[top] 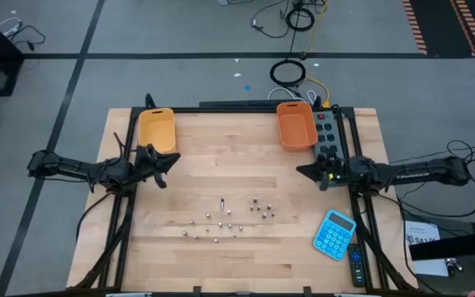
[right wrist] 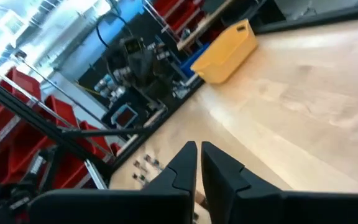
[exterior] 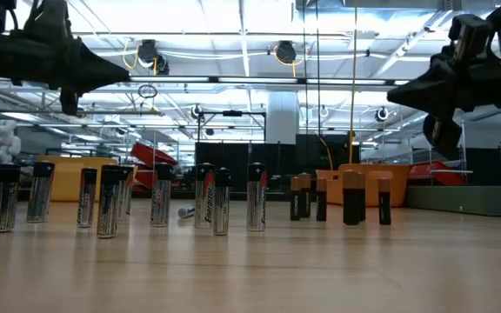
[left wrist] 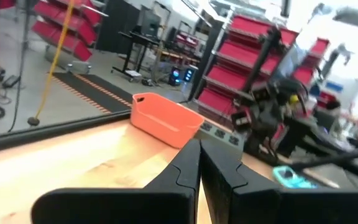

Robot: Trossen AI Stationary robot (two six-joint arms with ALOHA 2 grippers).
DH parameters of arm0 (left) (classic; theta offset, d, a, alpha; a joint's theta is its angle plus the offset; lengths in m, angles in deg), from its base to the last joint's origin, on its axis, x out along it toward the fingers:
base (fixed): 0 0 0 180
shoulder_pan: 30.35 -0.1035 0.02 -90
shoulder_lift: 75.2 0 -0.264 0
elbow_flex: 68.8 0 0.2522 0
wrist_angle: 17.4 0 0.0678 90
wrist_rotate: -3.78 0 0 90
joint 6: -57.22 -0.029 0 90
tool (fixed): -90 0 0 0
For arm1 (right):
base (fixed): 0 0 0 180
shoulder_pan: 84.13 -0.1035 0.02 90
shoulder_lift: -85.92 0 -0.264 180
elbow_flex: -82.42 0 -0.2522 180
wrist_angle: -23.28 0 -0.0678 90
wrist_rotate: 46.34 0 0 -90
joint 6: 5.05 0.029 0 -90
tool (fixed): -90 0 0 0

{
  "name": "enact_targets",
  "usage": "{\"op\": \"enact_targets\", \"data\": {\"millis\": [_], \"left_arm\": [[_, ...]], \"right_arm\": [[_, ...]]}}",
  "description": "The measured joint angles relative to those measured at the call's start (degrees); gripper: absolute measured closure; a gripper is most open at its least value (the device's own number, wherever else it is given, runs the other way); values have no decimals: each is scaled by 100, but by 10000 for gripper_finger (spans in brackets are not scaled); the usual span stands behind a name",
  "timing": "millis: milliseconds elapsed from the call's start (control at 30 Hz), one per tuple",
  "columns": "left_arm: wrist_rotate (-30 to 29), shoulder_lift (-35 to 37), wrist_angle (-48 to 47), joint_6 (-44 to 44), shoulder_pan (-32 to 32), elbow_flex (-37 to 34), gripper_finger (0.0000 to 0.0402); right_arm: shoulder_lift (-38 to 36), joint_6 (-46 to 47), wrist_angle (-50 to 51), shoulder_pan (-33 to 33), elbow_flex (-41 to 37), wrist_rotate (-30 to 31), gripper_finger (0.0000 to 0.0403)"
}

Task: Sort batteries
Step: Put the silver battery into the yellow bin

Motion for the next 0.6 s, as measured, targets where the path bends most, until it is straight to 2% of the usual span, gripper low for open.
{"op": "enact_targets", "data": {"millis": [167,333,467,600], "left_arm": [[-100,0,-30,381,1,0,382],[-247,0,-108,1208,0,0,382],[371,0,-219,1164,0,1,382],[939,-2,-245,703,0,151,382]], "right_arm": [[135,-372,-13,-213,0,-61,394],[197,-856,-340,-472,0,357,394],[357,-1264,-526,-696,10,662,394],[793,-1719,-41,-964,508,822,394]]}}
